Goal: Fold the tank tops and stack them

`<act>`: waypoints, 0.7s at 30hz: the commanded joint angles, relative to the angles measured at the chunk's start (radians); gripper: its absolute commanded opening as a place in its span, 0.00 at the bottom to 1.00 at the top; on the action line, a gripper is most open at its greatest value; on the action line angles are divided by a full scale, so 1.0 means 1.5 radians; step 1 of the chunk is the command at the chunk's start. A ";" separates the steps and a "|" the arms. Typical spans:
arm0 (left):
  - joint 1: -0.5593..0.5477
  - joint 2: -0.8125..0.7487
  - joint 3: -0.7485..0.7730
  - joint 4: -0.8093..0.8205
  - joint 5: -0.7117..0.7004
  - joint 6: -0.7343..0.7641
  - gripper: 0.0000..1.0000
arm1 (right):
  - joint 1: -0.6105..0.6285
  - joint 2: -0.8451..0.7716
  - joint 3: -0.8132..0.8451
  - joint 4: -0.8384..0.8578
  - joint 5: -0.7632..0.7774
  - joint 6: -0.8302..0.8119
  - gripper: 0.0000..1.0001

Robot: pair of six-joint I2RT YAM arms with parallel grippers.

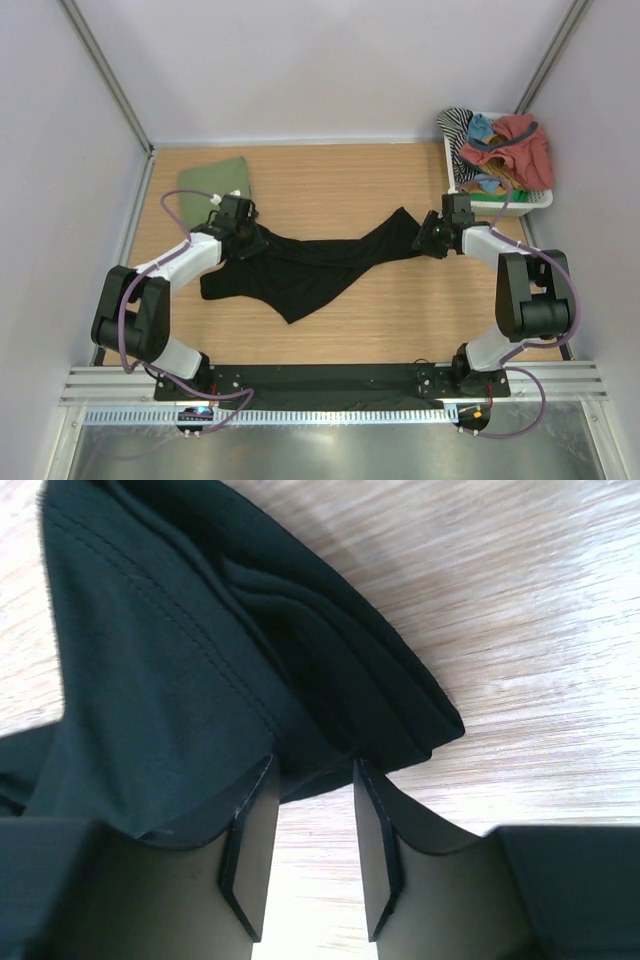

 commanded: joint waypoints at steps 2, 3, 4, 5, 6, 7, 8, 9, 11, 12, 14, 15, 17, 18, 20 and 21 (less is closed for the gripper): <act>-0.002 -0.023 0.002 0.016 -0.005 0.013 0.00 | 0.007 0.010 0.022 0.037 0.019 0.007 0.37; -0.002 -0.025 0.003 0.014 -0.004 0.013 0.00 | 0.007 0.011 0.026 0.037 0.018 0.007 0.28; -0.001 -0.033 0.003 0.013 -0.004 0.014 0.00 | 0.008 0.009 0.028 0.036 0.018 0.007 0.23; -0.002 -0.036 0.004 0.009 -0.005 0.015 0.00 | 0.010 0.004 0.032 0.029 0.019 0.006 0.17; 0.000 -0.041 0.004 0.006 -0.006 0.015 0.00 | 0.010 -0.009 0.033 0.025 0.026 0.006 0.11; -0.002 -0.051 0.005 0.003 -0.008 0.015 0.00 | 0.011 -0.020 0.035 0.021 0.032 0.005 0.09; -0.002 -0.056 0.007 -0.003 -0.012 0.015 0.00 | 0.010 -0.028 0.041 0.007 0.039 0.003 0.09; -0.002 -0.062 0.008 -0.006 -0.014 0.013 0.00 | 0.010 -0.044 0.045 -0.001 0.046 0.001 0.07; -0.002 -0.078 0.017 -0.021 -0.019 0.010 0.00 | 0.010 -0.057 0.064 -0.028 0.055 -0.003 0.02; -0.001 -0.083 0.021 -0.026 -0.027 0.005 0.00 | 0.011 -0.065 0.071 -0.035 0.058 -0.004 0.01; -0.002 -0.096 0.038 -0.046 -0.036 0.001 0.00 | 0.010 -0.085 0.088 -0.053 0.056 -0.004 0.01; -0.002 -0.099 0.046 -0.053 -0.042 0.000 0.00 | 0.011 -0.091 0.093 -0.059 0.056 -0.004 0.01; -0.002 -0.101 0.071 -0.077 -0.049 -0.001 0.00 | 0.011 -0.104 0.110 -0.072 0.055 -0.007 0.01; -0.002 -0.101 0.080 -0.085 -0.050 -0.001 0.00 | 0.010 -0.106 0.116 -0.078 0.055 -0.008 0.01; -0.002 -0.104 0.090 -0.094 -0.053 -0.005 0.00 | 0.010 -0.113 0.129 -0.087 0.056 -0.007 0.01; -0.002 -0.110 0.093 -0.095 -0.053 -0.007 0.00 | 0.010 -0.116 0.135 -0.091 0.056 -0.006 0.01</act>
